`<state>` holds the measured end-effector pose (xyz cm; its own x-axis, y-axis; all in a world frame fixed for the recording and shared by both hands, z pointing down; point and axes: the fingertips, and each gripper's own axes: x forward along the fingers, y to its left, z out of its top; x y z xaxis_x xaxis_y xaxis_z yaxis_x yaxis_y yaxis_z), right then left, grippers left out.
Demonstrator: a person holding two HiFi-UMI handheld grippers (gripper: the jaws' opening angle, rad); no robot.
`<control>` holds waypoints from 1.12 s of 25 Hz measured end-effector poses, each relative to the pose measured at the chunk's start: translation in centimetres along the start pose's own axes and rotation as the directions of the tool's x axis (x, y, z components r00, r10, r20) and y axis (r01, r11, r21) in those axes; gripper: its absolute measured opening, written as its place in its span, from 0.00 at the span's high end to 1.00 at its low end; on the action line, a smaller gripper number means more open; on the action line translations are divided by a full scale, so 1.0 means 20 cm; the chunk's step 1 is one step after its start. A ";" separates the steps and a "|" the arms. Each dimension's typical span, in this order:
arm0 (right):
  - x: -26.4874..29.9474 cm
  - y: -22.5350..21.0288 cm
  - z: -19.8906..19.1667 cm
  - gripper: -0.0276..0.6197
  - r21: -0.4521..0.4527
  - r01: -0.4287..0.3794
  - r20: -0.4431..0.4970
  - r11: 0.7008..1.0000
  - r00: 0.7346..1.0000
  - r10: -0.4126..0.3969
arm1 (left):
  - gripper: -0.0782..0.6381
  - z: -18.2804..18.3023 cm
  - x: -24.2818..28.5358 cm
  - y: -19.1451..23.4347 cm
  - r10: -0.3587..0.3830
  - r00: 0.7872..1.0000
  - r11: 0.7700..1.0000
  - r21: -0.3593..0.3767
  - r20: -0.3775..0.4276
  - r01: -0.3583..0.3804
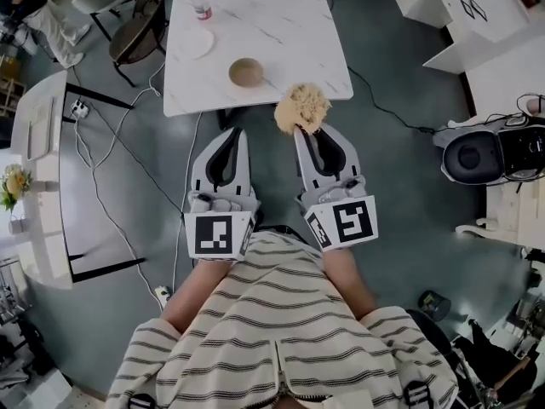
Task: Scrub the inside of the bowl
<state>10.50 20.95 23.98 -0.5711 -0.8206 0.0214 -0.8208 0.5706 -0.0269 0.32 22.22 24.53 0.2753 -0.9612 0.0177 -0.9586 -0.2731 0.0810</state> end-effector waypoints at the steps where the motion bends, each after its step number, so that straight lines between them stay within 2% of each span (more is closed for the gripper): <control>1: 0.07 0.01 0.00 0.84 0.001 0.001 -0.005 1.000 1.000 -0.001 | 0.88 0.00 0.04 0.06 -0.001 1.000 1.000 -0.008 -0.005 0.001; 6: 0.38 0.01 0.00 0.84 -0.005 0.011 -0.025 1.000 1.000 -0.011 | 0.88 -0.01 0.22 0.29 -0.027 0.999 0.999 -0.032 -0.022 0.026; 12: 0.61 -0.01 0.00 0.84 0.000 0.044 -0.047 0.999 0.998 -0.044 | 0.88 -0.04 0.40 0.47 -0.055 0.997 0.997 -0.060 -0.050 0.052; 22: 0.81 -0.11 -0.13 0.84 0.014 0.051 -0.122 0.999 0.991 -0.049 | 0.88 -0.19 0.60 0.59 -0.062 0.991 0.991 -0.129 -0.122 0.046; 28: 0.90 -0.18 -0.24 0.84 0.033 0.017 -0.165 0.999 0.986 -0.011 | 0.88 -0.29 0.72 0.62 -0.036 0.987 0.994 -0.109 -0.158 0.018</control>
<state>3.06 4.26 29.17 -0.5557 -0.8103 0.1861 -0.8296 0.5552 -0.0597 -7.25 5.27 31.56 0.3175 -0.9325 0.1720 -0.9396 -0.2849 0.1897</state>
